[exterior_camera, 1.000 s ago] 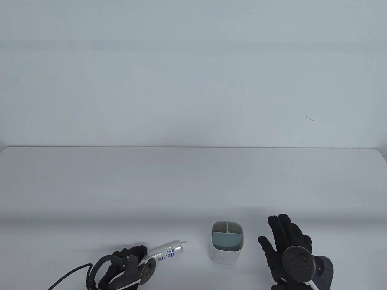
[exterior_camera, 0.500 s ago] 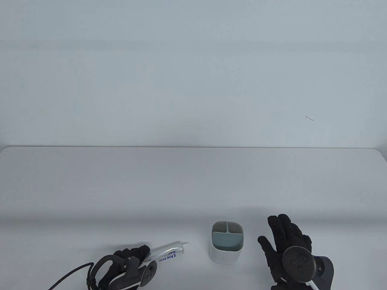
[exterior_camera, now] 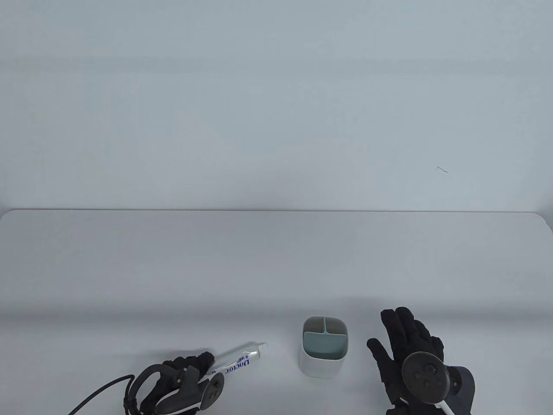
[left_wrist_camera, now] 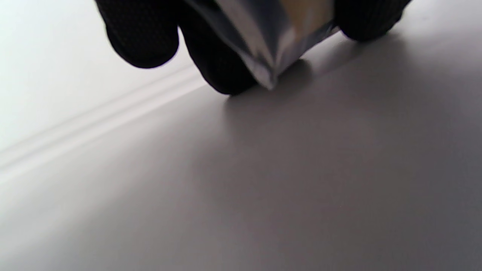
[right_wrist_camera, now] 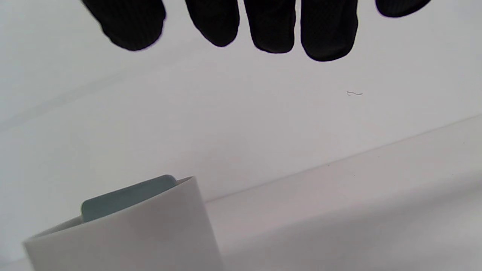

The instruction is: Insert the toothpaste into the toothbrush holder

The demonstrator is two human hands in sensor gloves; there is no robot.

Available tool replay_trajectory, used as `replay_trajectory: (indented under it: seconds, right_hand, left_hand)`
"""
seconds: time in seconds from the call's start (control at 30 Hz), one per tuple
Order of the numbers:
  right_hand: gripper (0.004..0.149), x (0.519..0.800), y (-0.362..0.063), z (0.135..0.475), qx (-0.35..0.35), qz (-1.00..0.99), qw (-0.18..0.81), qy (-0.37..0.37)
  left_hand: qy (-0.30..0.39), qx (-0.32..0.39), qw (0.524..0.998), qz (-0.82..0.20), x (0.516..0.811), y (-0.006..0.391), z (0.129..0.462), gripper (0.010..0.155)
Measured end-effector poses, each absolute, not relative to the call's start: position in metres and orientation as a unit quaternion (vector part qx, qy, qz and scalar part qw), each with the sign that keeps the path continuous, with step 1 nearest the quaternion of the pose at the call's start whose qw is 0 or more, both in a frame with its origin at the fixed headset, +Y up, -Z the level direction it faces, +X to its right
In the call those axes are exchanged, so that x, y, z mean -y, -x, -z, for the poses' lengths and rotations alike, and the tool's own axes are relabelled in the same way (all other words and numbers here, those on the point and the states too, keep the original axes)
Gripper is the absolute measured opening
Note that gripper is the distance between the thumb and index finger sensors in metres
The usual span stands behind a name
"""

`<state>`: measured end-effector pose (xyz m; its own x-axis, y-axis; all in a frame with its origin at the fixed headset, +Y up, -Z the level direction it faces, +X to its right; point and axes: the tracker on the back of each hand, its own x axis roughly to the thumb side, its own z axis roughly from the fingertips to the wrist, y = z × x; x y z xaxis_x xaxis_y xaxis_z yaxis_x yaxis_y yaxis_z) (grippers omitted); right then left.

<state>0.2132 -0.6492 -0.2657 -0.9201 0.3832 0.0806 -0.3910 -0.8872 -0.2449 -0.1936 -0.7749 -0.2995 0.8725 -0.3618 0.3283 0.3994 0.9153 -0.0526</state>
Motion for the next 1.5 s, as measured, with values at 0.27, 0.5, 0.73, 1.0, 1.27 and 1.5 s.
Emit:
replay_trajectory:
  seconds: [0.27,0.5,0.73,1.0,1.27,1.5]
  right_hand:
    - [0.065,0.65,-0.212,0.266,0.126,-0.972,0.2,-0.018]
    - [0.065,0.65,-0.211,0.266,0.124,-0.972,0.2,-0.019]
    - [0.064,0.651,-0.21,0.267,0.121,-0.972,0.202,-0.022]
    - [0.065,0.651,-0.209,0.268,0.115,-0.972,0.204,-0.027]
    - [0.064,0.653,-0.206,0.268,0.11,-0.972,0.206,-0.033]
    - [0.064,0.655,-0.195,0.267,0.107,-0.97,0.213,-0.051]
  left_hand:
    - [0.068,0.141,0.97,0.188,0.775,0.196,0.301,0.064]
    - [0.071,0.138,0.97,0.187,0.774,0.196,0.302,0.064]
    - [0.077,0.137,0.973,0.17,0.772,0.199,0.304,0.064]
    - [0.047,0.127,0.981,0.137,0.757,0.201,0.306,0.063]
    - [-0.007,0.136,0.986,0.096,0.735,0.195,0.3,0.063]
    - [-0.049,0.15,0.985,0.063,0.718,0.189,0.293,0.063]
